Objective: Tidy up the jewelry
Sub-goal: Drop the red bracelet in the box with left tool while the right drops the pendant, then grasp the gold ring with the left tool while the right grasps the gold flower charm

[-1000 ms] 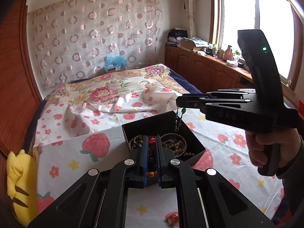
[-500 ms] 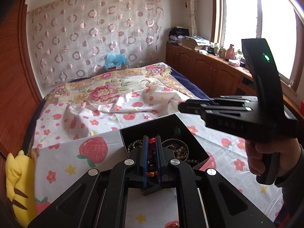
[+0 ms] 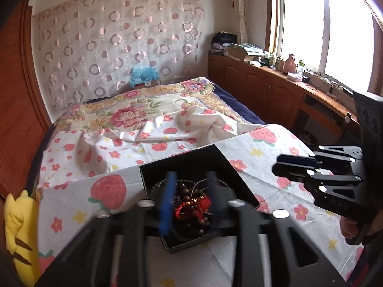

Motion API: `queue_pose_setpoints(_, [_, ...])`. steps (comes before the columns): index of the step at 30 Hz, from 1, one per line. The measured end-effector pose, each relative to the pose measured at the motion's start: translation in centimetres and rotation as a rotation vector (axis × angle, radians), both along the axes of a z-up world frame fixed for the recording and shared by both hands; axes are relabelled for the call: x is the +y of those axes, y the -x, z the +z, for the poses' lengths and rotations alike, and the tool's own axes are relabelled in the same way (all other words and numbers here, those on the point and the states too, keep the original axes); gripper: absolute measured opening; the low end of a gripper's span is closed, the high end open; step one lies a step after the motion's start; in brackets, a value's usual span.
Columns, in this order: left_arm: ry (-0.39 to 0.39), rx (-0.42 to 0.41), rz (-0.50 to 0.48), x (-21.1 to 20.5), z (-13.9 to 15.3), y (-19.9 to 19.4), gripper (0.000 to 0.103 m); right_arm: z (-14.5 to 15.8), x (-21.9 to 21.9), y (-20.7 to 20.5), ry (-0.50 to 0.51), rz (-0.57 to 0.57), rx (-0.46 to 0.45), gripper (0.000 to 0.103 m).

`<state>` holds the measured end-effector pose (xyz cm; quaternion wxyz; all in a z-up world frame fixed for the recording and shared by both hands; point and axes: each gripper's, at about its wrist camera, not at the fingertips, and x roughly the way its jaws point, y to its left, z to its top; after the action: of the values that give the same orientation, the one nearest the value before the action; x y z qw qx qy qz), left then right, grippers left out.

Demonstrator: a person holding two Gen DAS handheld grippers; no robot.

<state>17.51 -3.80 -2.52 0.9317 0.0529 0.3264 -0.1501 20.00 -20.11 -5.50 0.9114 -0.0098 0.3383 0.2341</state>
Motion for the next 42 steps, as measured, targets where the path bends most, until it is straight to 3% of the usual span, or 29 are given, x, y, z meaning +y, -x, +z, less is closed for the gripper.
queue_pose_setpoints(2, [-0.005,-0.004,0.011,-0.1,0.1,0.3,0.042,-0.1,-0.3,0.8,-0.017,0.003,-0.002,0.018])
queue_pose_setpoints(4, [-0.011,-0.011,0.028,0.0,0.1,0.6,0.066,-0.2,-0.5,1.5,-0.024,0.007,-0.004,0.018])
queue_pose_setpoints(7, [-0.015,-0.043,0.043,0.4,0.4,1.4,0.083,-0.8,-0.4,2.8,-0.008,0.017,-0.004,0.023])
queue_pose_setpoints(9, [-0.018,-0.051,0.043,0.6,0.4,2.0,0.089,-1.3,-0.3,3.6,0.007,0.025,-0.001,0.028])
queue_pose_setpoints(17, [-0.053,-0.029,0.026,0.9,-1.6,4.8,0.091,-4.3,0.0,7.4,0.08,0.075,0.047,0.029])
queue_pose_setpoints(23, [-0.056,0.045,0.002,1.6,-4.6,6.6,0.091,-5.9,0.7,9.1,0.113,0.121,0.083,0.029])
queue_pose_setpoints(28, [-0.048,0.123,-0.028,2.1,-7.0,7.6,0.091,-6.7,1.7,9.4,0.133,0.161,0.113,0.029])
queue_pose_setpoints(36, [-0.042,0.181,-0.047,2.2,-8.8,8.7,0.09,-7.8,3.1,9.6,0.22,0.196,0.123,0.029])
queue_pose_setpoints(38, [-0.045,0.186,-0.06,2.0,-8.9,8.8,0.09,-7.9,3.3,9.6,0.232,0.192,0.117,0.022])
queue_pose_setpoints(39, [-0.047,0.186,-0.065,1.8,-8.9,8.9,0.086,-7.9,3.2,9.6,0.235,0.191,0.115,0.017])
queue_pose_setpoints(42, [-0.05,0.204,-0.081,1.3,-9.3,8.9,0.069,-7.8,3.4,9.9,0.237,0.196,0.108,0.016])
